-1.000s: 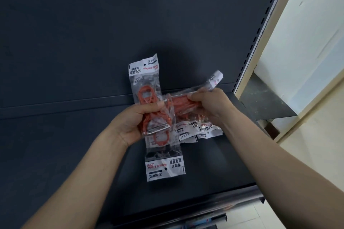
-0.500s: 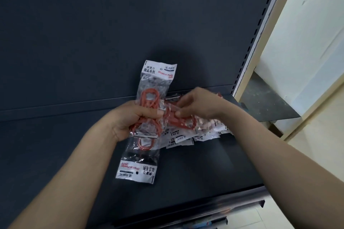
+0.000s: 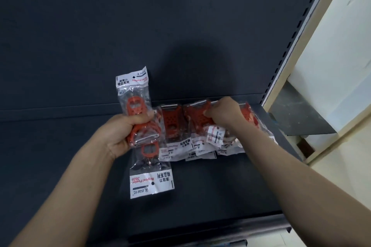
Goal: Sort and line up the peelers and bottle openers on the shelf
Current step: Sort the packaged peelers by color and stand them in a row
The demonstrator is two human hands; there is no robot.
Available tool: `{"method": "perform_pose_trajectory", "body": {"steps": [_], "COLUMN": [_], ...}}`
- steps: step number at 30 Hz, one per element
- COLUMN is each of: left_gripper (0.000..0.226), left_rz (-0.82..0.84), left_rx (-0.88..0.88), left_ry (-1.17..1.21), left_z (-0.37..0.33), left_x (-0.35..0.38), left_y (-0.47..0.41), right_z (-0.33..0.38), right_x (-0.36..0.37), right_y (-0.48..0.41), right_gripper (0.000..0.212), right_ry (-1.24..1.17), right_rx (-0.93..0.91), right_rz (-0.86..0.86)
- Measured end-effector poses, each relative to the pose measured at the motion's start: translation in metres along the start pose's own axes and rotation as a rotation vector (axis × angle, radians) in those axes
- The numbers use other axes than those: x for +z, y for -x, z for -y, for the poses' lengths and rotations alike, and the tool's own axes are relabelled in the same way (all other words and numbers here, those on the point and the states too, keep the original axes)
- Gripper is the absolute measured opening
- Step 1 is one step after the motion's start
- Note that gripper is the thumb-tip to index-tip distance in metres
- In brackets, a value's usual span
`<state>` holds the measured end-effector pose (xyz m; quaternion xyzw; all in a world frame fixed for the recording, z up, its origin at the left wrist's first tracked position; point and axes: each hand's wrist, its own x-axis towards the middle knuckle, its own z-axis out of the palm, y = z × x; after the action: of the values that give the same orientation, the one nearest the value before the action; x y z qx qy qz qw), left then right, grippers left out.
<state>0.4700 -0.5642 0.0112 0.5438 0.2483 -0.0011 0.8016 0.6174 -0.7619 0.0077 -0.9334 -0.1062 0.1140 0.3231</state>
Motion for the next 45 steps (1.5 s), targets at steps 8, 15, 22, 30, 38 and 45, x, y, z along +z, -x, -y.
{"method": "perform_pose_trajectory", "body": {"steps": [8, 15, 22, 30, 38, 45], "left_gripper": [0.036, 0.029, 0.034, 0.004, 0.009, 0.011], "left_rz": [0.016, 0.054, 0.077, -0.044, -0.109, -0.164], "left_rx": [-0.048, -0.049, -0.023, -0.034, -0.088, -0.057], "left_ry": [-0.011, 0.041, 0.069, 0.065, -0.001, 0.045], "left_z": [0.006, 0.003, 0.0, 0.001, 0.003, 0.002], "left_x": [-0.008, 0.003, 0.015, 0.004, 0.006, -0.002], "left_y": [-0.002, -0.006, -0.006, -0.01, -0.01, -0.006], "right_z": [0.003, 0.033, 0.04, 0.027, 0.013, 0.045], "right_x": [0.014, 0.006, 0.01, -0.006, -0.011, 0.012], "right_y": [-0.001, 0.022, 0.033, 0.029, 0.014, 0.004], "right_gripper": [0.026, 0.019, 0.016, 0.02, 0.021, 0.026], "right_ry": [0.116, -0.083, -0.382, -0.13, -0.242, -0.259], "right_rx": [-0.025, -0.328, -0.216, -0.096, -0.024, -0.107], "right_rz": [-0.105, -0.001, 0.465, 0.115, -0.075, 0.014]}}
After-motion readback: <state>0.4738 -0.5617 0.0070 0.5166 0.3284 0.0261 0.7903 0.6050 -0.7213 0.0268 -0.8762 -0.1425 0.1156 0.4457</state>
